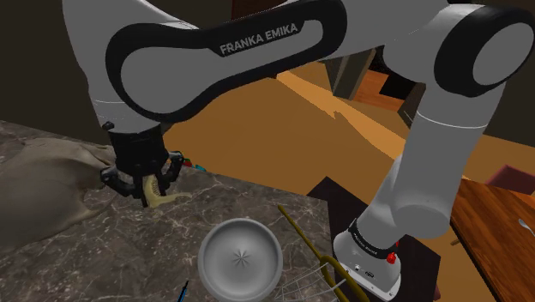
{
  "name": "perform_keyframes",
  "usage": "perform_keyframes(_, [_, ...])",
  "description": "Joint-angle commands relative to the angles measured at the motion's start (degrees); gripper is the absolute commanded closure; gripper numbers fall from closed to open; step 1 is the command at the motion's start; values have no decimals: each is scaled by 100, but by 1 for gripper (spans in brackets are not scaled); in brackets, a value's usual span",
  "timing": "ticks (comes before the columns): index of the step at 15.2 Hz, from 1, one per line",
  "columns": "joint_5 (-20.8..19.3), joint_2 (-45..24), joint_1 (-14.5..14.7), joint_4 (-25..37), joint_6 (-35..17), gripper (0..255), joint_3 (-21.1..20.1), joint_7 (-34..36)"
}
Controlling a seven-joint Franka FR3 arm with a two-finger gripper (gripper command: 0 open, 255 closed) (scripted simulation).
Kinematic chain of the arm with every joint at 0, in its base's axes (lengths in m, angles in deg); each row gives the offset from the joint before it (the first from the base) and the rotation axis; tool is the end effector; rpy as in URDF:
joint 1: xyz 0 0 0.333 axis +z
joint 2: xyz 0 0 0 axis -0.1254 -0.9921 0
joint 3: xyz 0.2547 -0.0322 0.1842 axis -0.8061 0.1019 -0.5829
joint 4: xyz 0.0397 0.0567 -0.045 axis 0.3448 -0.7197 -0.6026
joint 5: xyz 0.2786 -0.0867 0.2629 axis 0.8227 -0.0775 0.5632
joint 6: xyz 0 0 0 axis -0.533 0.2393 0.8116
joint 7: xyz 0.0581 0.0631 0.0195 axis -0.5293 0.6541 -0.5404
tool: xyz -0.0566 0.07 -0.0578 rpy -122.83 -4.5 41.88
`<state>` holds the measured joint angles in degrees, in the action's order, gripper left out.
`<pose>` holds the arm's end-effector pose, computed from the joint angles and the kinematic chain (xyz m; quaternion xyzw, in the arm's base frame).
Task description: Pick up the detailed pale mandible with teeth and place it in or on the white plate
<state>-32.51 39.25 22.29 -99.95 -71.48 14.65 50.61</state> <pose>0.4232 0.4407 0.4218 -0.9903 0.1102 0.0844 0.0028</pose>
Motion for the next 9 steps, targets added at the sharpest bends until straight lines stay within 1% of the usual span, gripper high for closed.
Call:
perform_keyframes(1, [15,27,-1,74,99,255,-7,2])
perform_keyframes(5, [507,876,-65,-934,-198,255,-184,-36])
perform_keyframes(9, [1060,1716,-6,-1799,-374,255,-316,-105])
